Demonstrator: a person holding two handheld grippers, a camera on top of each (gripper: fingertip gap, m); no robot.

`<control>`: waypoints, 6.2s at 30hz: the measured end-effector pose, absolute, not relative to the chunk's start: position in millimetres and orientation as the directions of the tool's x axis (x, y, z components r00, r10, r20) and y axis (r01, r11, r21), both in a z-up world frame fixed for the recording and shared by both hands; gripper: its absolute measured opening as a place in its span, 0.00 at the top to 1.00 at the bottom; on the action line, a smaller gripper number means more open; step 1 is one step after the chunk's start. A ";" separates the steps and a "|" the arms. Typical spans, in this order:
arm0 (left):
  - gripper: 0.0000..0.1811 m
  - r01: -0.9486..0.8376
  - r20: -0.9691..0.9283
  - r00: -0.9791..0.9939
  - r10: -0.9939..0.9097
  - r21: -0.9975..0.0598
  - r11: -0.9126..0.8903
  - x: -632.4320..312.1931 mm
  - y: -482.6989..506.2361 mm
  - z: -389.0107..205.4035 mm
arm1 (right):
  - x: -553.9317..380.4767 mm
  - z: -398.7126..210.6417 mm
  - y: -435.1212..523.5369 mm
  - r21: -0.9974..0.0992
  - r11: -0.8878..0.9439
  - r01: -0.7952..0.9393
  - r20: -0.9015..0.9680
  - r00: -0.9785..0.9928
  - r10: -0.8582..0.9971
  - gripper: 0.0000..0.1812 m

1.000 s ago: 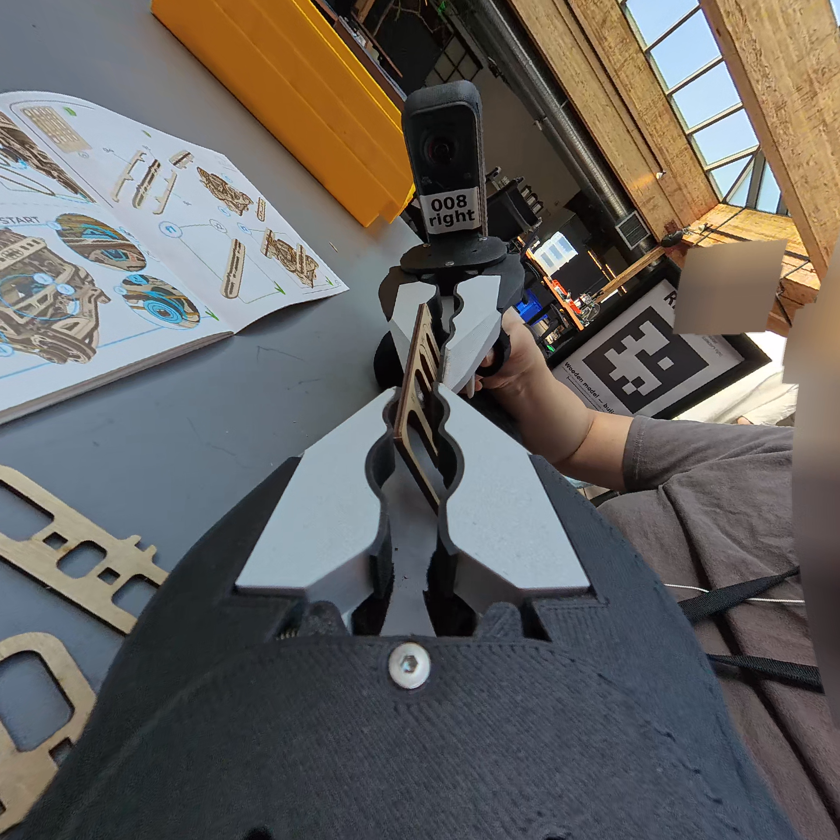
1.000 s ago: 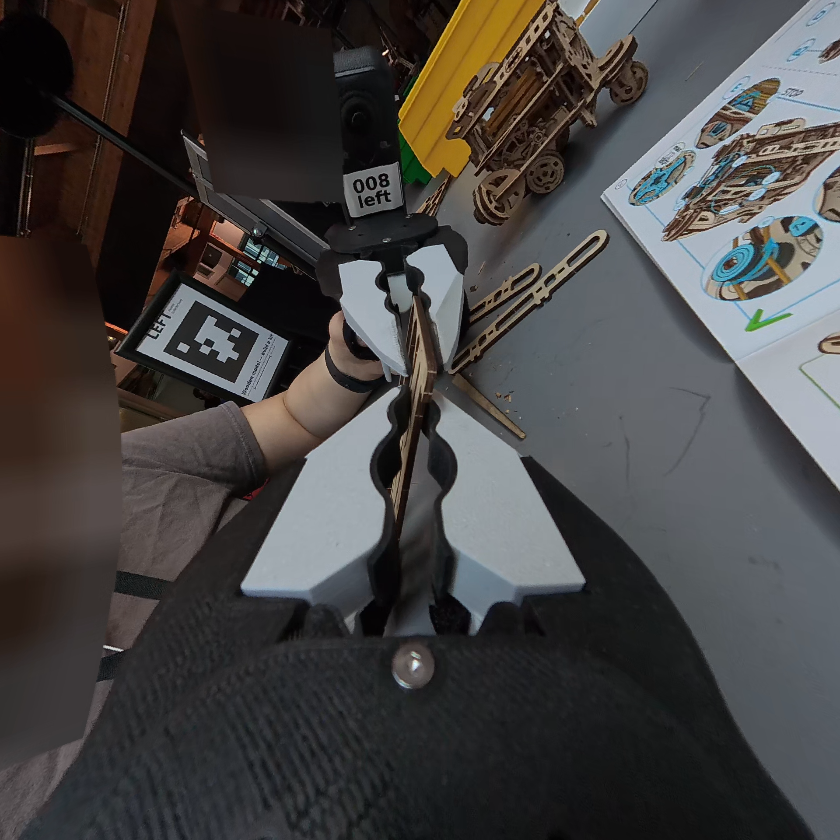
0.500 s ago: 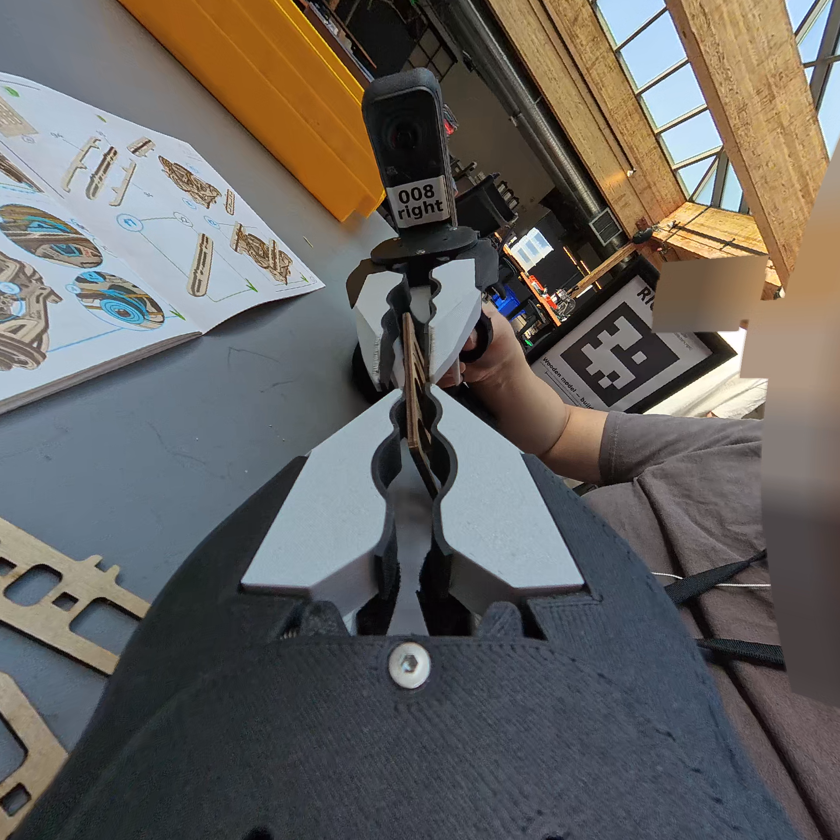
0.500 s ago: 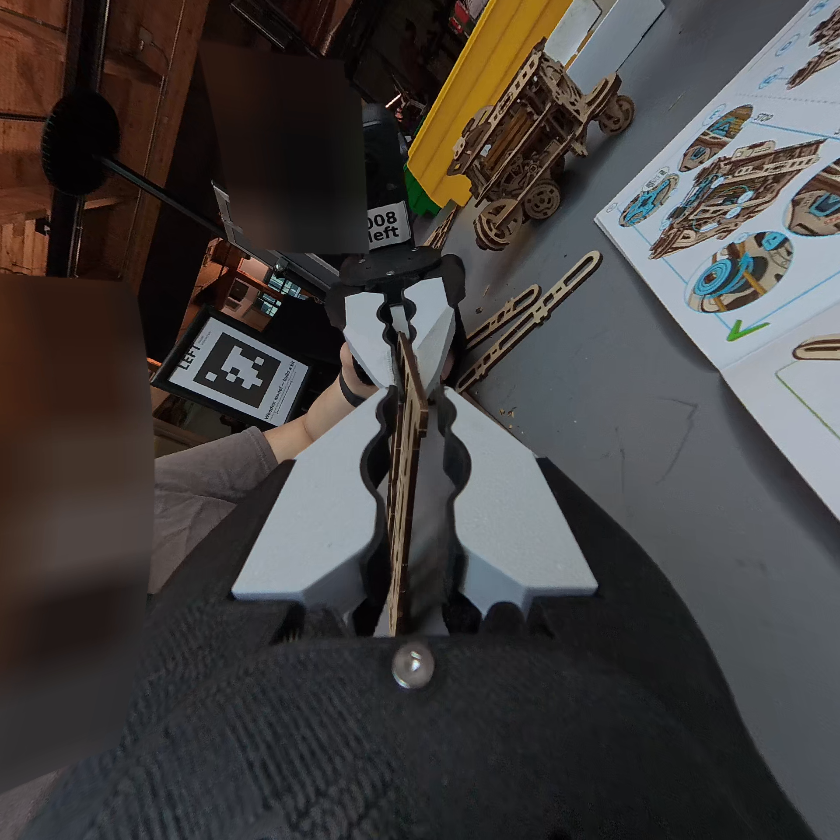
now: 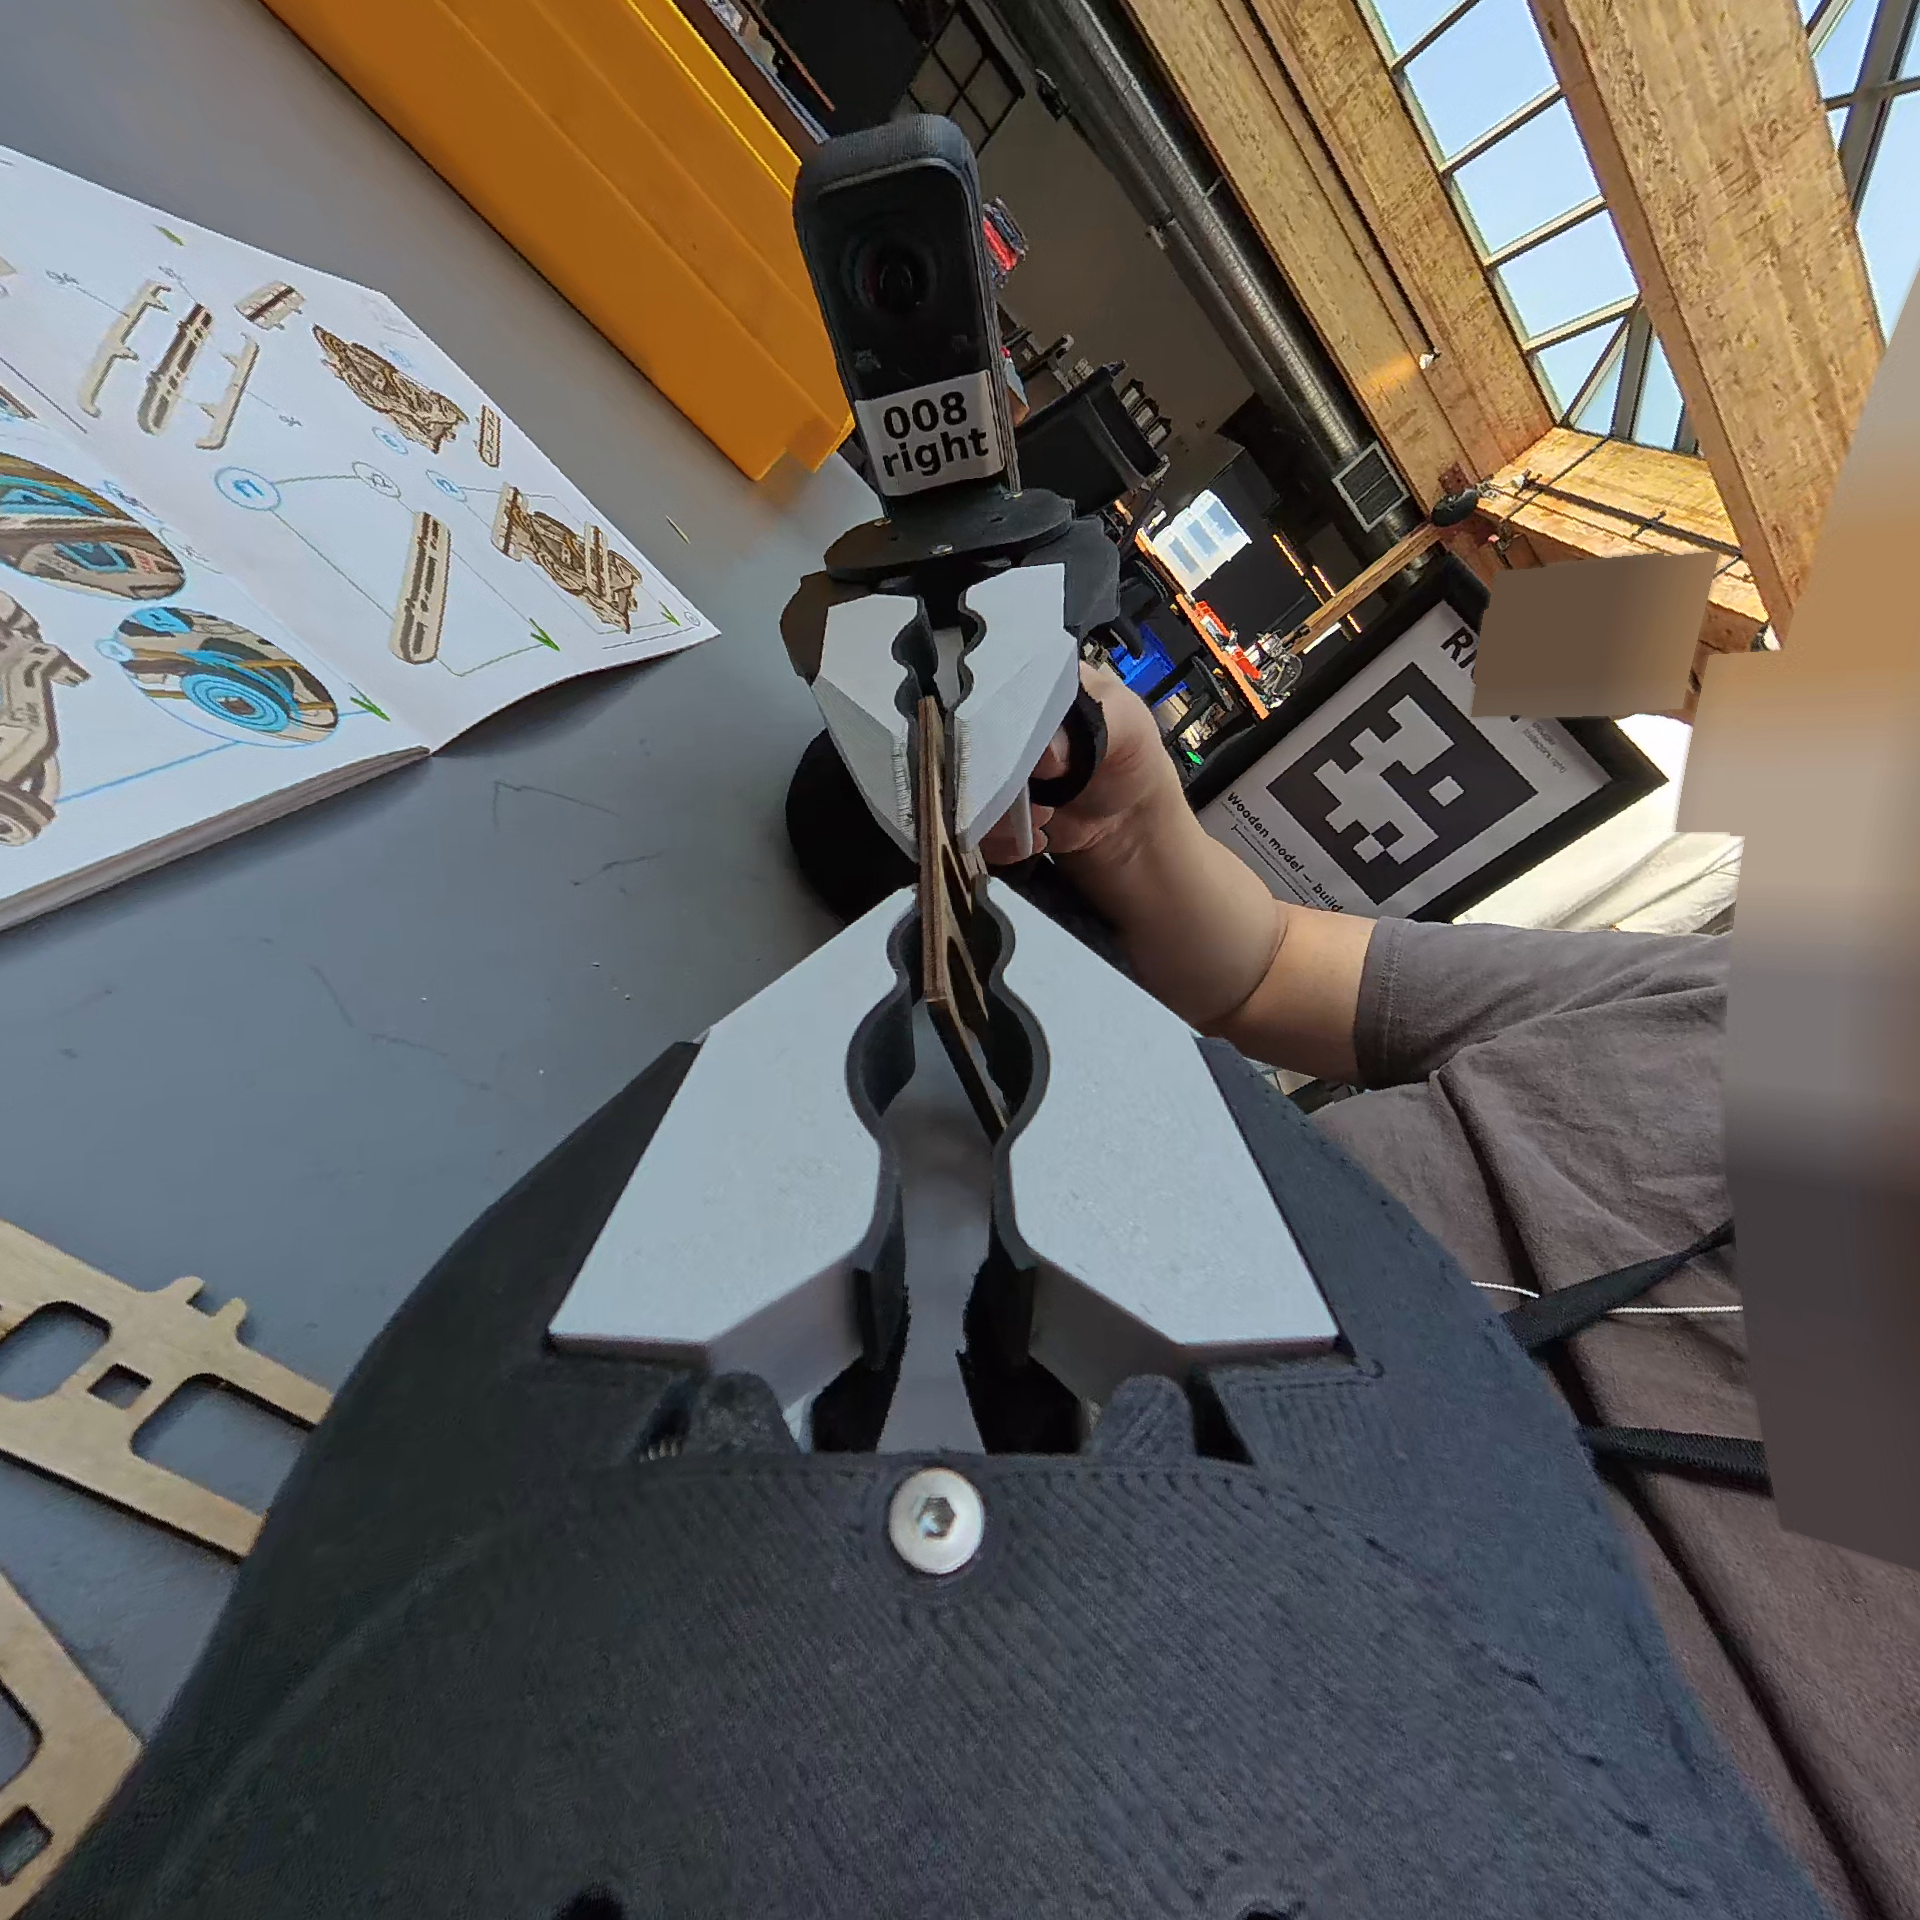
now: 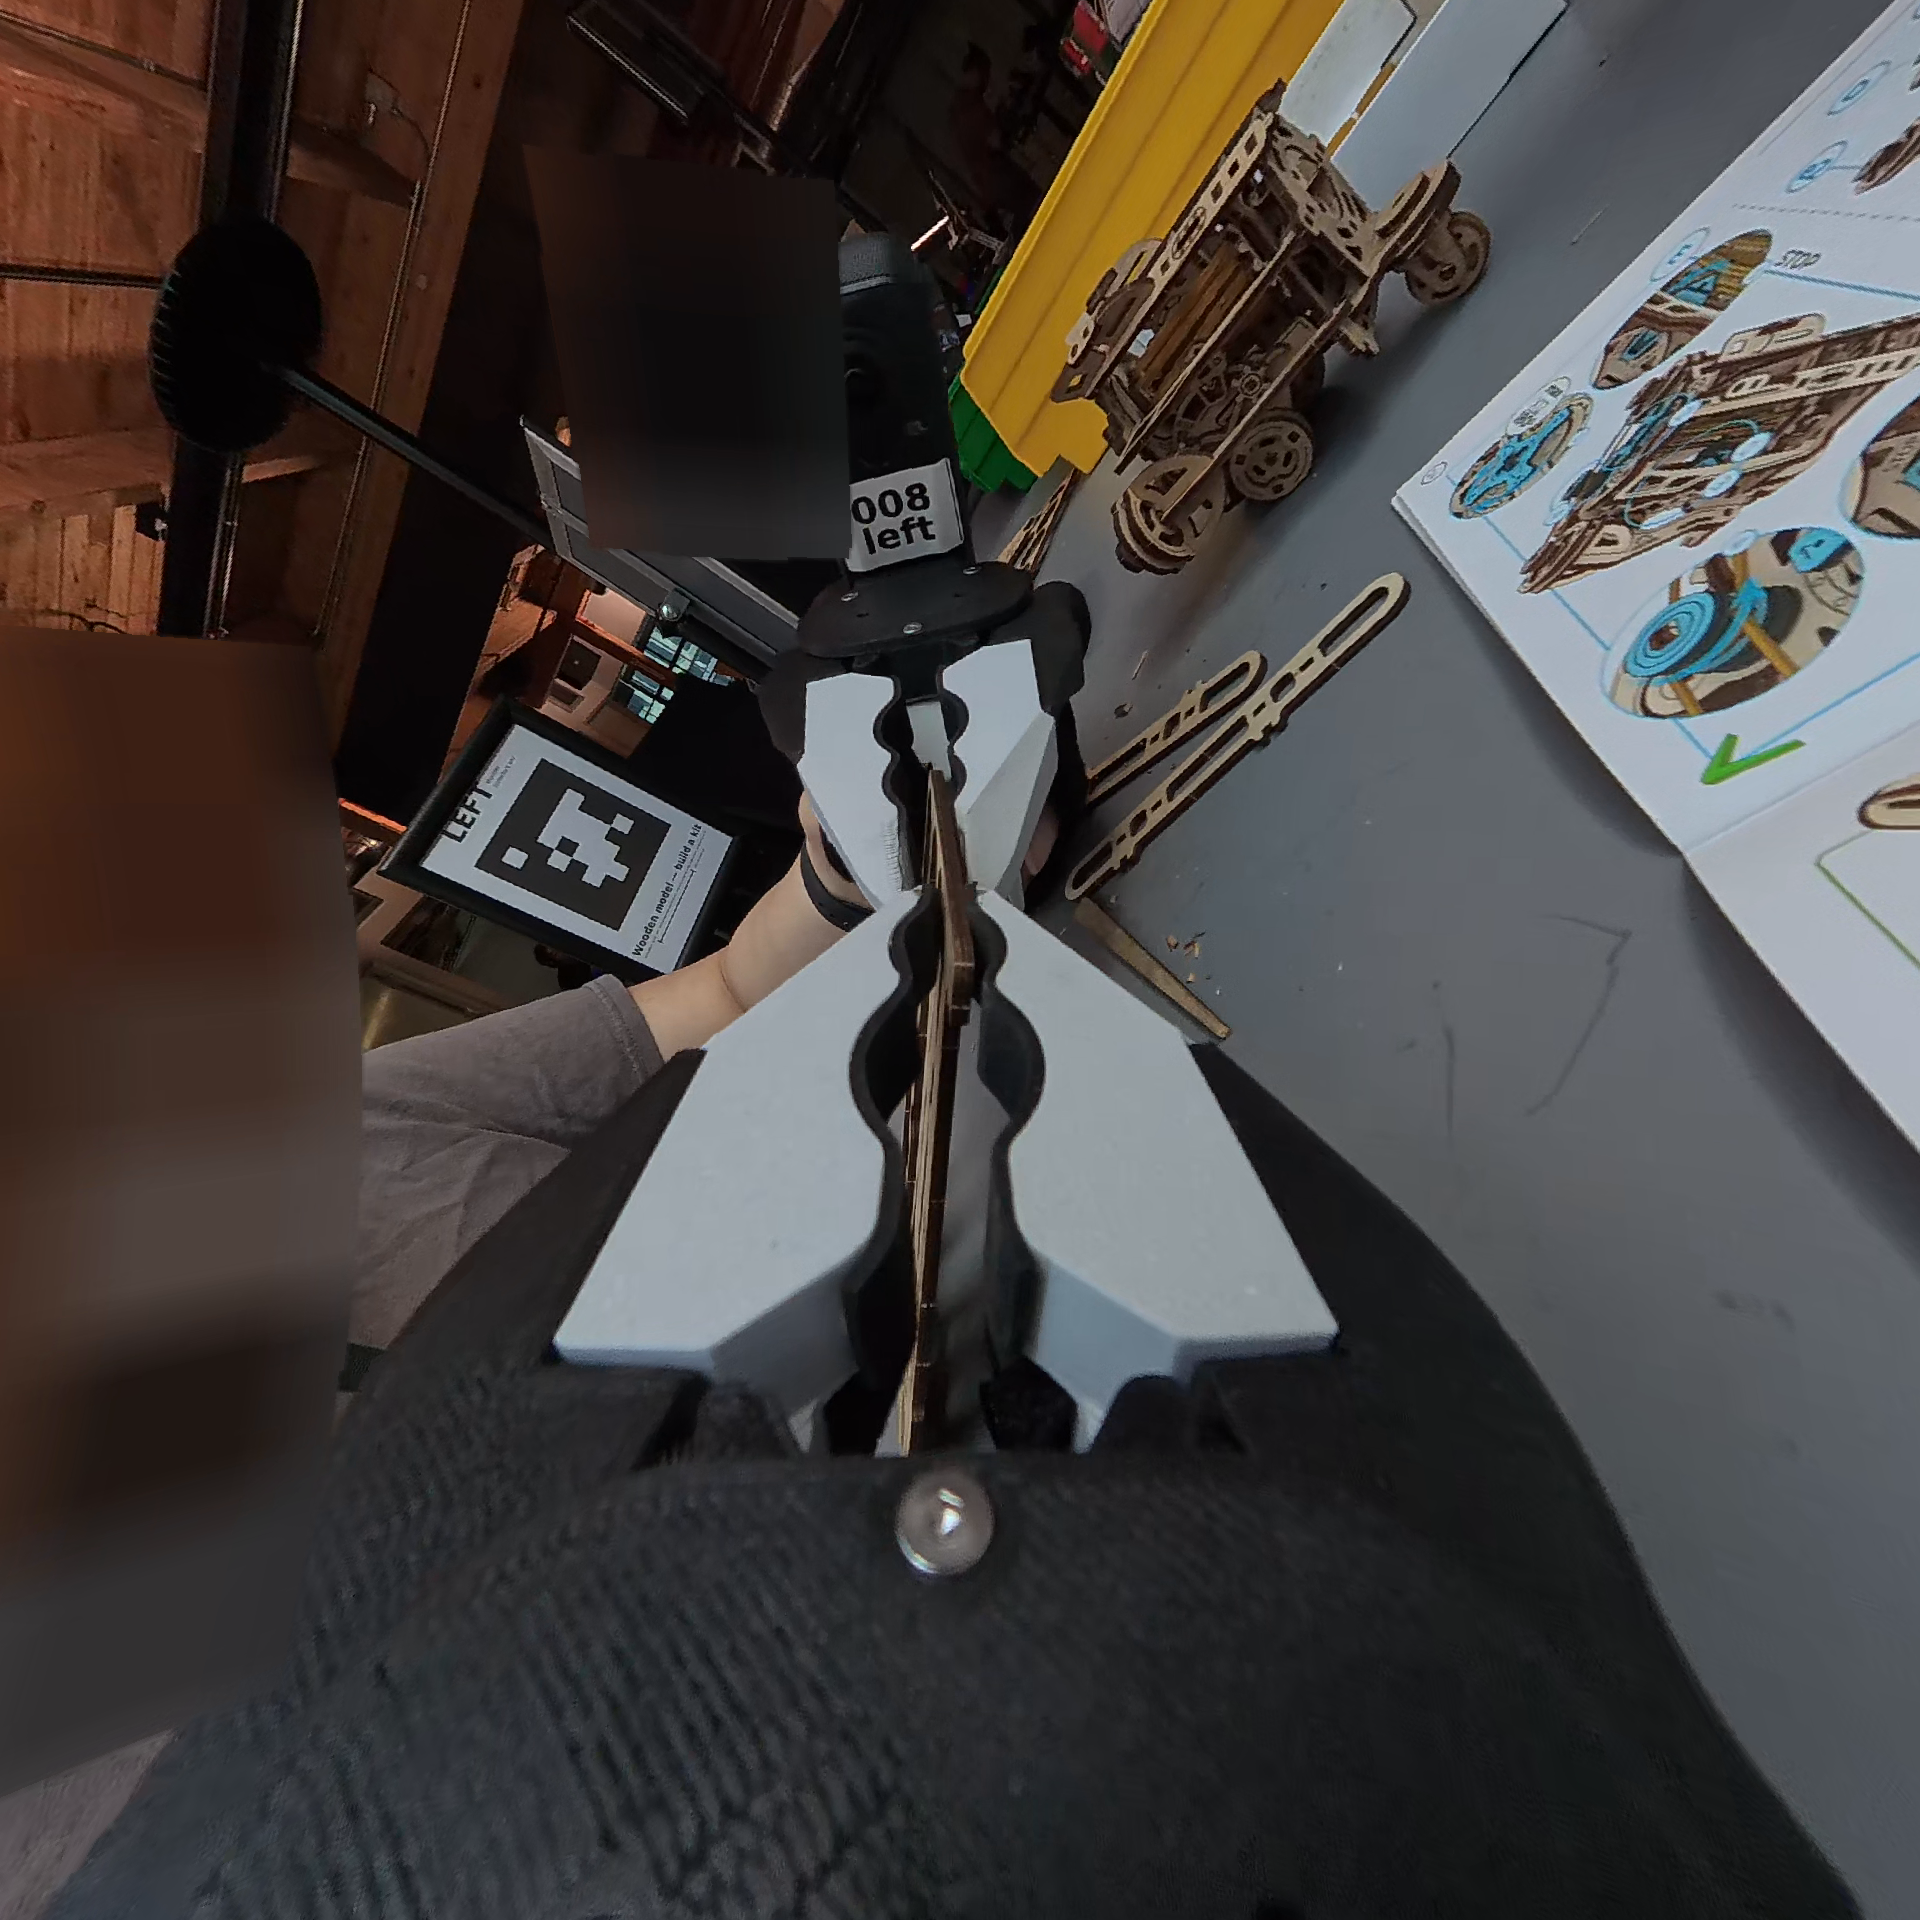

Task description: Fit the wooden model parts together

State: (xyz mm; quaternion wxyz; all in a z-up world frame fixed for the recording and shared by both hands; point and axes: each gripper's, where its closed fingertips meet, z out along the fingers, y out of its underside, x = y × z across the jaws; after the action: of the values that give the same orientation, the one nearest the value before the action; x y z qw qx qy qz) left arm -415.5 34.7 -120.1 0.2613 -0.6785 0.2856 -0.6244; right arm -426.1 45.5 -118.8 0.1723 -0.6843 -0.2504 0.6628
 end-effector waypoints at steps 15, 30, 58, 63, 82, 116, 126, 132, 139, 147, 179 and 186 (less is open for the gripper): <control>0.99 -0.066 0.711 0.073 -0.700 -0.697 -0.714 -417.1 36.2 -123.4 | -427.7 -123.0 45.2 -0.590 -0.797 0.130 -0.801 0.032 0.598 0.98; 0.99 -0.068 0.729 0.061 -0.682 -0.678 -0.732 -417.0 35.5 -124.7 | -427.9 -124.9 44.1 -0.597 -0.790 0.141 -0.793 0.043 0.607 0.98; 1.00 -0.067 0.757 0.073 -0.650 -0.646 -0.760 -416.0 32.6 -126.6 | -426.4 -130.5 41.4 -0.658 -0.726 0.201 -0.723 0.100 0.684 0.97; 1.00 -0.057 0.734 0.076 -0.675 -0.673 -0.738 -420.2 35.4 -123.7 | -421.0 -123.3 48.1 -0.658 -0.740 0.141 -0.736 0.089 0.671 0.96; 1.00 -0.049 0.758 0.093 -0.645 -0.644 -0.764 -417.2 34.3 -125.8 | -416.2 -132.5 50.2 -0.697 -0.690 0.198 -0.651 0.229 0.724 0.92; 0.99 -0.047 0.726 0.137 -0.674 -0.675 -0.736 -423.9 41.4 -129.0 | -421.0 -145.4 32.2 -0.658 -0.697 0.286 -0.671 0.199 0.714 0.92; 1.00 -0.015 0.782 0.126 -0.611 -0.614 -0.789 -422.5 41.2 -129.0 | -420.2 -149.8 30.8 -0.657 -0.687 0.310 -0.663 0.196 0.722 0.93; 1.00 -0.006 0.771 0.132 -0.623 -0.628 -0.779 -424.2 44.8 -130.1 | -421.3 -151.3 33.4 -0.668 -0.678 0.306 -0.645 0.216 0.733 0.92; 0.98 0.064 0.728 0.077 -0.682 -0.686 -0.725 -428.7 46.8 -109.8 | -417.9 -128.0 28.7 -0.628 -0.743 0.233 -0.756 0.043 0.653 0.99; 0.99 -0.020 0.756 -0.003 -0.655 -0.655 -0.755 -412.2 27.9 -114.7 | -415.8 -116.4 35.0 -0.669 -0.725 0.163 -0.734 0.009 0.679 1.00; 1.00 -0.023 0.714 -0.169 -0.679 -0.692 -0.722 -410.2 6.3 -91.0 | -420.4 -91.7 9.9 -0.630 -0.760 0.157 -0.771 -0.241 0.590 1.00; 1.00 -0.039 0.717 -0.049 -0.696 -0.697 -0.716 -410.4 17.6 -106.3 | -421.4 -105.3 20.1 -0.691 -0.703 0.167 -0.721 -0.100 0.685 1.00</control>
State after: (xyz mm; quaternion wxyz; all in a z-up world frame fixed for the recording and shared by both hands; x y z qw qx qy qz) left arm -410.4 17.6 -106.3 0.2466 -0.6439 0.2853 -0.6658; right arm -421.4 20.1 -105.3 0.1952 -0.6417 -0.3322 0.6632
